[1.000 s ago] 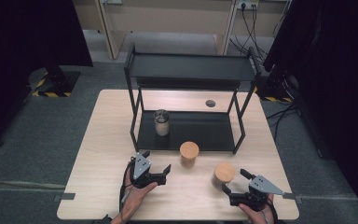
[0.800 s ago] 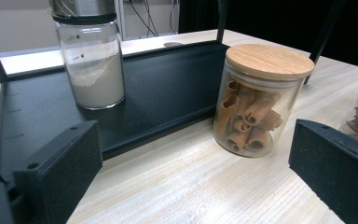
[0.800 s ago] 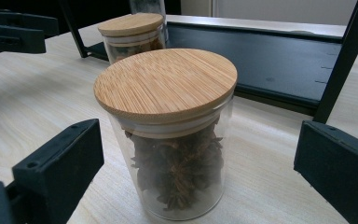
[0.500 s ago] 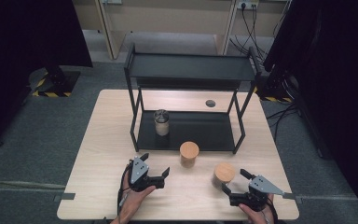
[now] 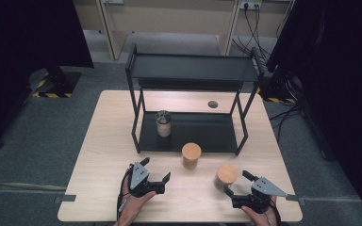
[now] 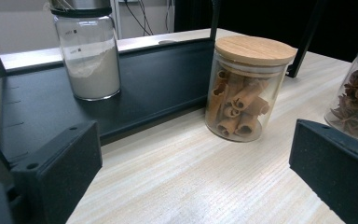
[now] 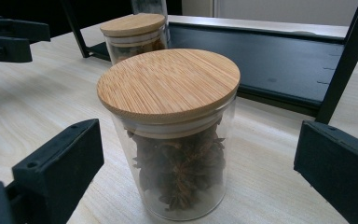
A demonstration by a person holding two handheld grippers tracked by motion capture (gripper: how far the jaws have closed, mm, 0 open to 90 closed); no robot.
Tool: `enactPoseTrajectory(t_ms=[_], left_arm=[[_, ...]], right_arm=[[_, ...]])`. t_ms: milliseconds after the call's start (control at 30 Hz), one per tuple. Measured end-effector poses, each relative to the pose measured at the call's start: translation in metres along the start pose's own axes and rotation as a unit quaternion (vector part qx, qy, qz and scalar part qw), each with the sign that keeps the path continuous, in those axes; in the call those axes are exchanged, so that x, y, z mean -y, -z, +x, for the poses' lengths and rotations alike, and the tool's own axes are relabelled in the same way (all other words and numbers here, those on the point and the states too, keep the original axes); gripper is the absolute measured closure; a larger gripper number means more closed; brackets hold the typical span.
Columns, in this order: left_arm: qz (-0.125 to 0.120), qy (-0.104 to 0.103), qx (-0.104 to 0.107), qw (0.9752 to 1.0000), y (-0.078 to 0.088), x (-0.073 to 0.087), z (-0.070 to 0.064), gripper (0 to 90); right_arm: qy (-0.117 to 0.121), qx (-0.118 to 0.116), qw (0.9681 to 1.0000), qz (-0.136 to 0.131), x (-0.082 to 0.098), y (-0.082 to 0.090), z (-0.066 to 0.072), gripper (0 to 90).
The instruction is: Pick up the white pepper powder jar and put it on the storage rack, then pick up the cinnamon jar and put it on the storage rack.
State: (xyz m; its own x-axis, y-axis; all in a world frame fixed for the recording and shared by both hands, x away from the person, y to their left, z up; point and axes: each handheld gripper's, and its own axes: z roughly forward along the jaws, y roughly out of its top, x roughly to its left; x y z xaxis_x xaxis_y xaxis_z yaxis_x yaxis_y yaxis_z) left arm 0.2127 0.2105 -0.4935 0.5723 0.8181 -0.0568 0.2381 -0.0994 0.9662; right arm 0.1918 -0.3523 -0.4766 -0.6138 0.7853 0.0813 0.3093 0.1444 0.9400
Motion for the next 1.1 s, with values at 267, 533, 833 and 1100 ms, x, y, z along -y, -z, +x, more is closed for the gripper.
enactPoseTrajectory(t_ms=[267, 533, 833, 1100], left_arm=[[0.001, 0.001, 0.001, 1.0, 0.0032, 0.0025, -0.0001, 1.9], [-0.003, -0.006, -0.001, 1.0, 0.0072, 0.005, -0.0035, 1.8], [-0.004, -0.007, -0.001, 1.0, 0.0071, 0.0053, -0.0037, 1.8], [-0.004, -0.007, -0.001, 1.0, 0.007, 0.0053, -0.004, 1.8]], right_arm=[[-0.002, -0.001, 1.0, -0.002, 0.0008, 0.0004, -0.0004, 1.7], [-0.002, 0.0, 1.0, -0.002, 0.0007, 0.0004, -0.0004, 1.7], [-0.002, -0.001, 1.0, -0.001, 0.0005, 0.0003, -0.0001, 1.7], [-0.003, -0.001, 1.0, -0.002, 0.0008, 0.0004, -0.0003, 1.7]])
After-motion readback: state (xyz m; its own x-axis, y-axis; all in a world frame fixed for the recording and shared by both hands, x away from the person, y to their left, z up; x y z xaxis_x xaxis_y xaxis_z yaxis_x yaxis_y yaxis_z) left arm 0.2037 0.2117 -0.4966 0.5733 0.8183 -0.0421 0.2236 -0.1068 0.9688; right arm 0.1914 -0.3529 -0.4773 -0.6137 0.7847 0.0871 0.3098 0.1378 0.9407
